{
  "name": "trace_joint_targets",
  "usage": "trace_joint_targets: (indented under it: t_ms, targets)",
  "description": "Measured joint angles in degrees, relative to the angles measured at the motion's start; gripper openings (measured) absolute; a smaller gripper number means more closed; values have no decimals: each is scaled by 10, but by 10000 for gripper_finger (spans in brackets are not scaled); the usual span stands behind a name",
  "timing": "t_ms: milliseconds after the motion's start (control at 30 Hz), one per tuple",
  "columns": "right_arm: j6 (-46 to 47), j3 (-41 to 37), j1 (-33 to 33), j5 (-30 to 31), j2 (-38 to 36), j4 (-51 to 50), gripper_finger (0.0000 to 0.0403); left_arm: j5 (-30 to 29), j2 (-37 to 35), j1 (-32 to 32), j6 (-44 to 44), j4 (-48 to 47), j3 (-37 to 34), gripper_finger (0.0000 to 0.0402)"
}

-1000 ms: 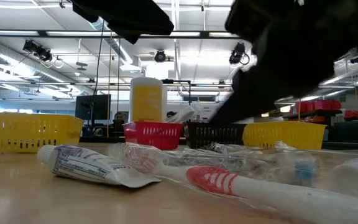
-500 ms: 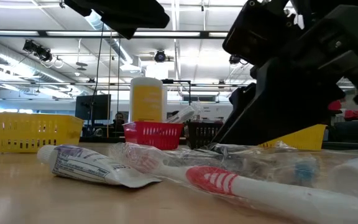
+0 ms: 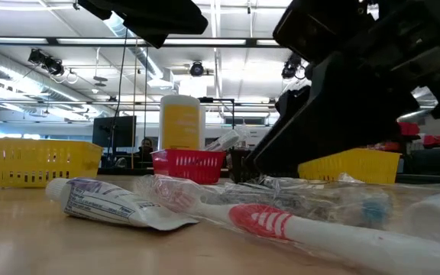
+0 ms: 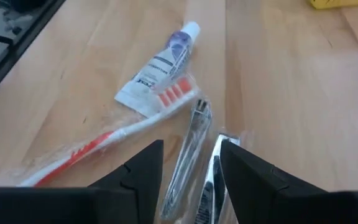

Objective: Pick & Place Travel size toiletries
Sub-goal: Put the silver nail cutter into the black bin

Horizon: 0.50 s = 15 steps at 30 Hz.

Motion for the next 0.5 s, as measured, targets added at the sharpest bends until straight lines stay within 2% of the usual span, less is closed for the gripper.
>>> trace_joint_targets:
  t_ms: [167, 300, 500]
  targets:
    - [-15, 47, -1, 3, 0, -81, 167, 0, 0, 0, -11, 0, 0, 76]
    - [2, 83, -8, -26, 0, -170, 167, 0, 0, -1, -12, 0, 0, 76]
    - [11, 87, -8, -32, 0, -177, 165, -20, -15, -10, 13, -12, 0, 76]
